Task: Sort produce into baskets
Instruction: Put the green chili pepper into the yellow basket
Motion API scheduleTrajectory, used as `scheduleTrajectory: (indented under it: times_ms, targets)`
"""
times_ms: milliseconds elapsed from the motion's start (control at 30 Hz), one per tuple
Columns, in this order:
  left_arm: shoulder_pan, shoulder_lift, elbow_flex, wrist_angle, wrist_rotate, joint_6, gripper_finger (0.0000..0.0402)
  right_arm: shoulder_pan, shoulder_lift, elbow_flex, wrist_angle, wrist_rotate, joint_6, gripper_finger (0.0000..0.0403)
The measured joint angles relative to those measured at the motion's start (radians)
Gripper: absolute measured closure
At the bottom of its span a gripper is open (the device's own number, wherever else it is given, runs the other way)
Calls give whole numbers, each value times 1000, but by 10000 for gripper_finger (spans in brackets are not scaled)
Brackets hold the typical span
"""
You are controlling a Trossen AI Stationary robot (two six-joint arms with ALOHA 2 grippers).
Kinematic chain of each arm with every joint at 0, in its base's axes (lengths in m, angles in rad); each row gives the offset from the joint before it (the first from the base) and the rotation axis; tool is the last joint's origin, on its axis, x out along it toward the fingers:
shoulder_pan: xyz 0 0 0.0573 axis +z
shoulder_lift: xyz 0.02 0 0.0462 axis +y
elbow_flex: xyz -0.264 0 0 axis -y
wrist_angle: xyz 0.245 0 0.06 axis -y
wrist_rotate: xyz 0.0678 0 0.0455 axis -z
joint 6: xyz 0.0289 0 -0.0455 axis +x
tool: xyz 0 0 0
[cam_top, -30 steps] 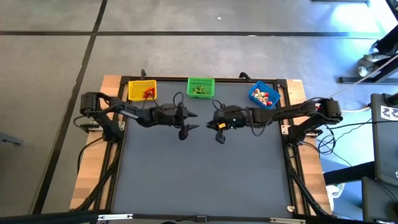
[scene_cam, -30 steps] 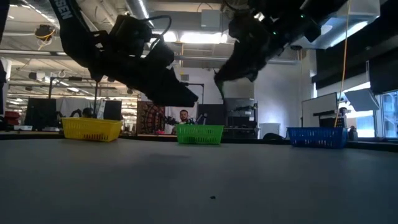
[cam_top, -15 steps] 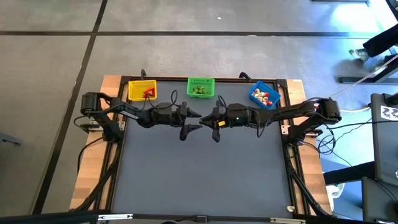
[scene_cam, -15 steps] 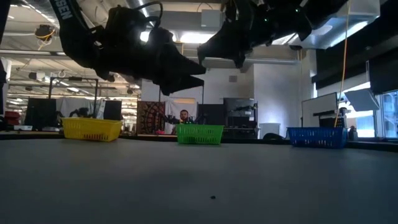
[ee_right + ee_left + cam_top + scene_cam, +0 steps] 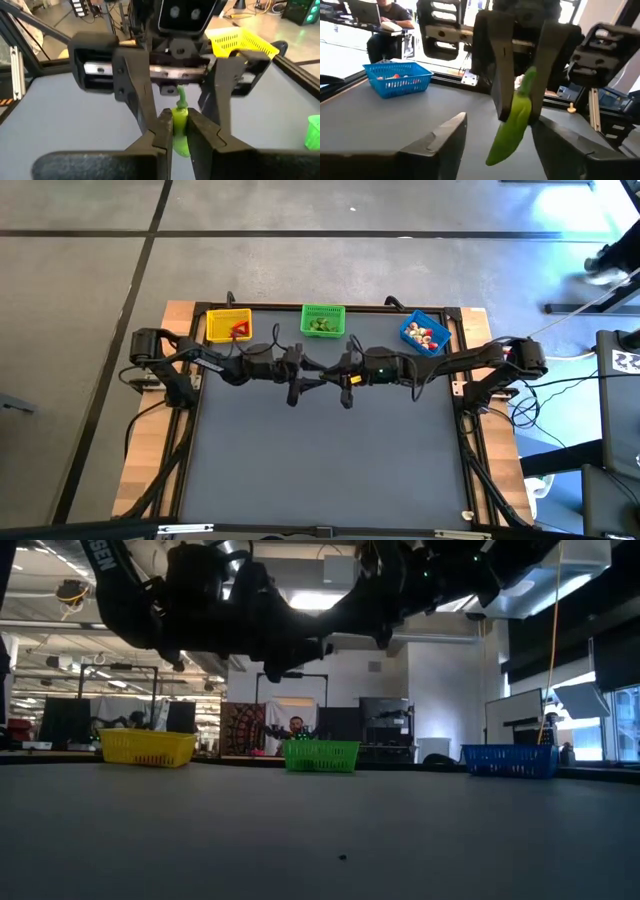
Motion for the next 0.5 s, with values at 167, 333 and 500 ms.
scheduleTrajectory:
  times_ms: [167, 333, 500]
  targets:
    - [0, 0, 5, -6, 13, 7, 247, 0, -1, 0, 2, 0, 0, 359]
    - [0, 0, 5, -1, 14, 47, 327, 0, -1, 0, 5, 0, -3, 359]
    - [0, -1, 5, 3, 15, 77, 386, 0, -1, 0, 22, 2, -5, 352]
